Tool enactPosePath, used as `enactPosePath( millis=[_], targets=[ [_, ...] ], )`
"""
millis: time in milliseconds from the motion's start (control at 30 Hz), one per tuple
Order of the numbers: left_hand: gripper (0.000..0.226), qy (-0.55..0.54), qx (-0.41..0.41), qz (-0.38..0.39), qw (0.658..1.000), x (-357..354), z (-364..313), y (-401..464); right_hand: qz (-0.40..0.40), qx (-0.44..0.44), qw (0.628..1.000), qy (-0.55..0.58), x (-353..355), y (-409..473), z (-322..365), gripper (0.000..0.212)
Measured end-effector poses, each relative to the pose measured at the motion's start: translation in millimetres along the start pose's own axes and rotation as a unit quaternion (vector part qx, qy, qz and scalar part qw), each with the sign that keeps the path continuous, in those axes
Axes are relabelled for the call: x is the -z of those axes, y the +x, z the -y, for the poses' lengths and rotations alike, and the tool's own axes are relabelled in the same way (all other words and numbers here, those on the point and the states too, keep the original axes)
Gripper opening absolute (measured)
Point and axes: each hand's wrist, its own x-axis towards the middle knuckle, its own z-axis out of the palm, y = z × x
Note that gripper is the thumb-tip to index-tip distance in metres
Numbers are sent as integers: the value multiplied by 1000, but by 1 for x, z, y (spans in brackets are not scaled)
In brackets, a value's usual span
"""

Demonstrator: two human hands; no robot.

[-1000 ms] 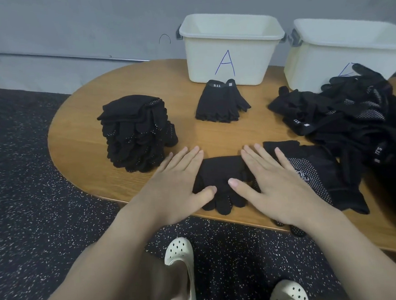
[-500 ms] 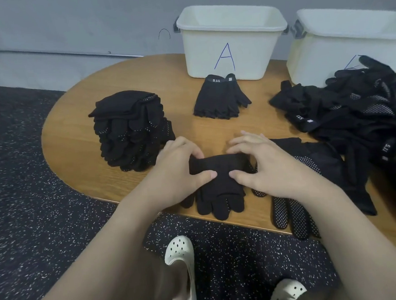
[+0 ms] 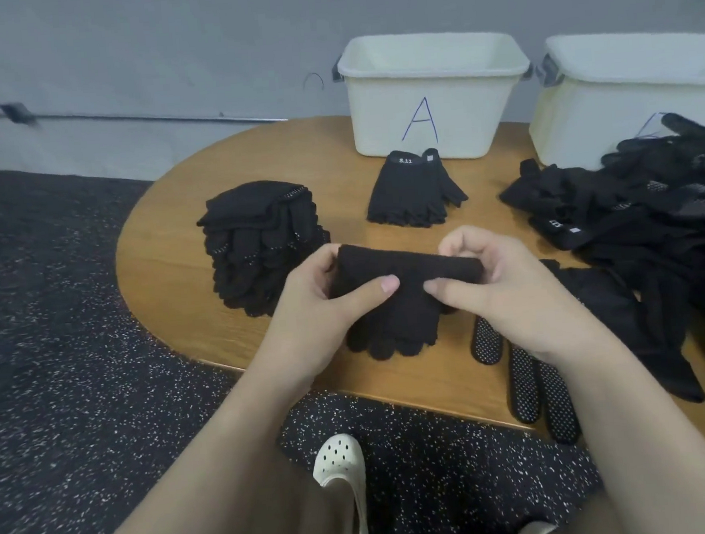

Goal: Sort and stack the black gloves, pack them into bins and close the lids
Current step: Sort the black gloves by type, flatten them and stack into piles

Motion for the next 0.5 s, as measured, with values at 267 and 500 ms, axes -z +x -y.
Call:
enactPosePath(
  millis=[267, 500],
  targets=[
    [5, 90, -76, -28, 993, 39, -57, -8, -22, -8, 969, 247, -28, 4, 47, 38],
    [21, 83, -16, -65, 994, 101, -95, 19, -9, -4, 981, 196, -74, 63, 94, 28]
  ],
)
